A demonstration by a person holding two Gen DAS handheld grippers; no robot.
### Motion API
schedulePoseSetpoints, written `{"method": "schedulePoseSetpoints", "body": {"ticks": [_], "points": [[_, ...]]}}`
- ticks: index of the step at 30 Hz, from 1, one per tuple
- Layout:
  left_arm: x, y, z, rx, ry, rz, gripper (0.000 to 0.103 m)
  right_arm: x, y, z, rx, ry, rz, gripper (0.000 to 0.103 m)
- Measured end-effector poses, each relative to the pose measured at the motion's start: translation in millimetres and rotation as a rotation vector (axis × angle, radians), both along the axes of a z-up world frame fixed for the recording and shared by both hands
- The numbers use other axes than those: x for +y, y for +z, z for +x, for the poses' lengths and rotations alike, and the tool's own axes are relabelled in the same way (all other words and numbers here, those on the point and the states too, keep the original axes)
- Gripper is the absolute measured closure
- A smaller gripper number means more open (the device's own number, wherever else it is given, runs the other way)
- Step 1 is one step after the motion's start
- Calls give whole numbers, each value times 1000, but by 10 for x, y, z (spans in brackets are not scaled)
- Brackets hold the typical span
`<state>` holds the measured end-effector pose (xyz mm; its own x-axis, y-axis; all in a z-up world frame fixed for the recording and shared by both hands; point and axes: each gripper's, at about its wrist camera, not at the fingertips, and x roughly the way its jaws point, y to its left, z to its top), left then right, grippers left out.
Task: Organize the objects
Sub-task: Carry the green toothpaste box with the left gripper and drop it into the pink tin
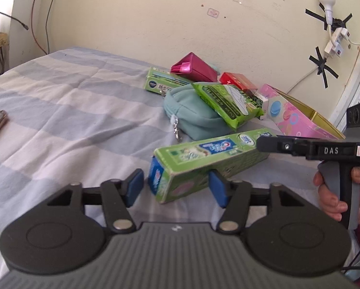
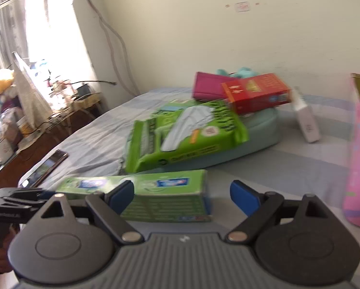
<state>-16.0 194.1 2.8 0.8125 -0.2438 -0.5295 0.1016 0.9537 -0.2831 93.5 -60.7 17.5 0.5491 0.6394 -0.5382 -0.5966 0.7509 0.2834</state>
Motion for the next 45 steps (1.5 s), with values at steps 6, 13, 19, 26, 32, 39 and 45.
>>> {"method": "schedulePoseSetpoints", "body": {"ticks": [6, 13, 19, 26, 32, 39, 45], "points": [[-199, -12, -2, -14, 20, 81, 27, 127, -57, -83, -1, 21, 18, 7], [-556, 138, 57, -15, -46, 32, 27, -109, 36, -381, -63, -142, 20, 9], [-1320, 572, 329, -165, -200, 71, 25, -743, 418, -642, -247, -353, 64, 10], [-2532, 712, 913, -263, -432, 99, 25, -1882, 634, -736, -353, -669, 125, 10], [-3165, 588, 1313, -219, -510, 83, 25, -2705, 484, -590, -321, -841, 142, 10], [-3418, 438, 1327, -201, -506, 136, 25, -3035, 189, -543, -285, -933, 183, 1], [-3448, 520, 1120, -252, -488, 172, 25, -3031, 240, -621, -381, -979, 135, 1]]}}
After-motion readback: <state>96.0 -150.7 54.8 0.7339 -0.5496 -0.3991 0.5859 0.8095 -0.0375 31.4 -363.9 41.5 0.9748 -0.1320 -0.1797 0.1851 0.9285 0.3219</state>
